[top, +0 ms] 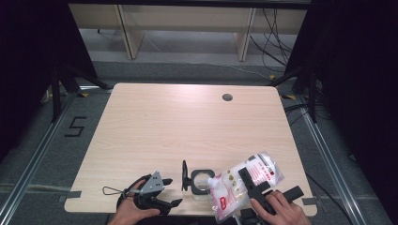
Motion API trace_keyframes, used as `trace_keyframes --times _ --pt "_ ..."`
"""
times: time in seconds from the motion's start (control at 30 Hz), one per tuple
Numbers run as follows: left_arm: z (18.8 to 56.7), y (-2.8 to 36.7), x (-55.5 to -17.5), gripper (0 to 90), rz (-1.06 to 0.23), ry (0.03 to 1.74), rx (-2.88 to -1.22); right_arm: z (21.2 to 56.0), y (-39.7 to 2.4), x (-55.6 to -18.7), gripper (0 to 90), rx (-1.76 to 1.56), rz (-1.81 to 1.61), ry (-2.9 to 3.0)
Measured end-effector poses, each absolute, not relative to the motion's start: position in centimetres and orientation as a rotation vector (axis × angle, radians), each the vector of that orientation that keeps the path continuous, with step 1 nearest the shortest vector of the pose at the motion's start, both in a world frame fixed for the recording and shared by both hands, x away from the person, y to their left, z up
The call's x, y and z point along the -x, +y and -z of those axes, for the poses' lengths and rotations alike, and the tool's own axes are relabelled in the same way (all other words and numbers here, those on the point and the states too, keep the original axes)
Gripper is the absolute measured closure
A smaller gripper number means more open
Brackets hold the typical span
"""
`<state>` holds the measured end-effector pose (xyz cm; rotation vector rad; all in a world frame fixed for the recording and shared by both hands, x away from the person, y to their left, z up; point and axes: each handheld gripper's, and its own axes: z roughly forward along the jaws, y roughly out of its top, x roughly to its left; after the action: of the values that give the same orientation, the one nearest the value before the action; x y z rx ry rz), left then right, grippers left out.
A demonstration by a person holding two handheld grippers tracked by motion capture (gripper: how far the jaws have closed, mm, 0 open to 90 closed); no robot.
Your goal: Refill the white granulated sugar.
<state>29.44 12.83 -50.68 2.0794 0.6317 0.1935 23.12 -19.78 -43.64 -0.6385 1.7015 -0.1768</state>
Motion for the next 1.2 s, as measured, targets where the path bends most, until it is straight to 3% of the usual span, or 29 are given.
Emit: trace_keyframes --times 1.2 --pt "50.66 12.85 -29.47 22.9 -0.198 0.620 -2.082 43.57 -19.88 -22.96 44.8 0.632 0.164 1.707"
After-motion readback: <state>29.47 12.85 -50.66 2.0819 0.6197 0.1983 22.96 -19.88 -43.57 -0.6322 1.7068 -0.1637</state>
